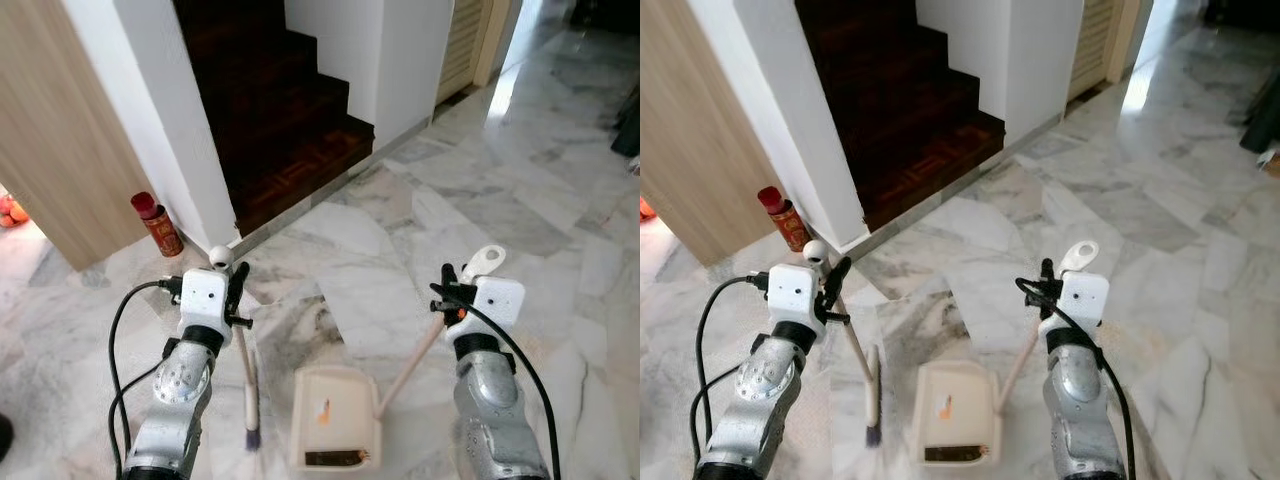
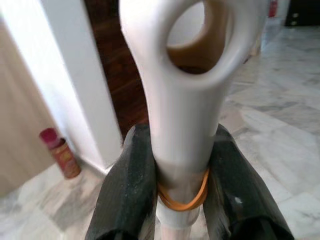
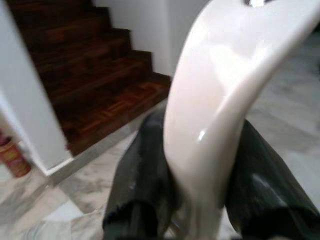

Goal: Sweep floor

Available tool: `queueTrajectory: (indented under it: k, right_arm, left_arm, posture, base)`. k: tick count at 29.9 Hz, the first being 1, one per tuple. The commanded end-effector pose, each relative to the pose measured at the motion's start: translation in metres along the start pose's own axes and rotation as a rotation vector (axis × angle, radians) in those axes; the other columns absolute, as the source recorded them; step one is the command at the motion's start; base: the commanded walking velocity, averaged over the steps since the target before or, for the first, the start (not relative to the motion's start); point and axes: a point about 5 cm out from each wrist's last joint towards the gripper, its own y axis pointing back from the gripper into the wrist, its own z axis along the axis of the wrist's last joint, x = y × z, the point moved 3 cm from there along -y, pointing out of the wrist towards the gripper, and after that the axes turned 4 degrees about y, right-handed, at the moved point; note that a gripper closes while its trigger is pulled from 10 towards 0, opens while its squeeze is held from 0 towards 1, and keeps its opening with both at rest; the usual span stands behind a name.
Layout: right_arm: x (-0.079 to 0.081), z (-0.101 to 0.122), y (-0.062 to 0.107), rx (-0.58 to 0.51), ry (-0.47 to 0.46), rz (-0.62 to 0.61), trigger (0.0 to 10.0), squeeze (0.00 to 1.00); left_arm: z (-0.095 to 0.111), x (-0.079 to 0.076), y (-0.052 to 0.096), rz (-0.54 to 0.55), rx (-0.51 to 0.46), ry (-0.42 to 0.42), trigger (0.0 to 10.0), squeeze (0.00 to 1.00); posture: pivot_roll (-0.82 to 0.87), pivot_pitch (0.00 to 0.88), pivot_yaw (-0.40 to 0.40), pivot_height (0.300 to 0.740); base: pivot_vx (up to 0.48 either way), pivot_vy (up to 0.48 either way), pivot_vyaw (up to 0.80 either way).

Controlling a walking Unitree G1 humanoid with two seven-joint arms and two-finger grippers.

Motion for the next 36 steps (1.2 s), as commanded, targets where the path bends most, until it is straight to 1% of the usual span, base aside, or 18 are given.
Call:
queueTrajectory:
  k: [1,14,20,36]
  right_arm:
    - [0.0018,0.0144,-0.0036,-0.054,-0.031,-0.001,10.0,0.0]
    - [0.0024,0.0145,-0.0049,-0.048,-0.029,0.001,10.0,0.0]
    - [0.0047,0.0143,-0.0053,-0.046,-0.029,0.01,10.0,0.0]
    - [0.0049,0.0139,-0.0054,-0.044,-0.032,0.012,10.0,0.0]
  left_arm:
    - [0.0118,0.0017,-0.0032,0.003,-0.044,-0.021,10.0,0.0]
    - [0.0123,0.0035,-0.0027,0.017,-0.041,-0.024,10.0,0.0]
    - [0.0131,0.0044,-0.0031,0.022,-0.042,-0.026,10.0,0.0]
    - [0.013,0.0045,-0.0028,0.023,-0.039,-0.029,10.0,0.0]
  posture:
    - [0.07,0.043,0.052,0.74]
    - [0.08,0.07,0.047,0.74]
    - [0.08,0.075,0.047,0.74]
    - [0.08,0.083,0.045,0.74]
  base:
    - [0.0,0.326,0.0]
    - [0.0,0.327,0.0]
    - [0.0,0.328,0.0]
    - [0.0,0.328,0.0]
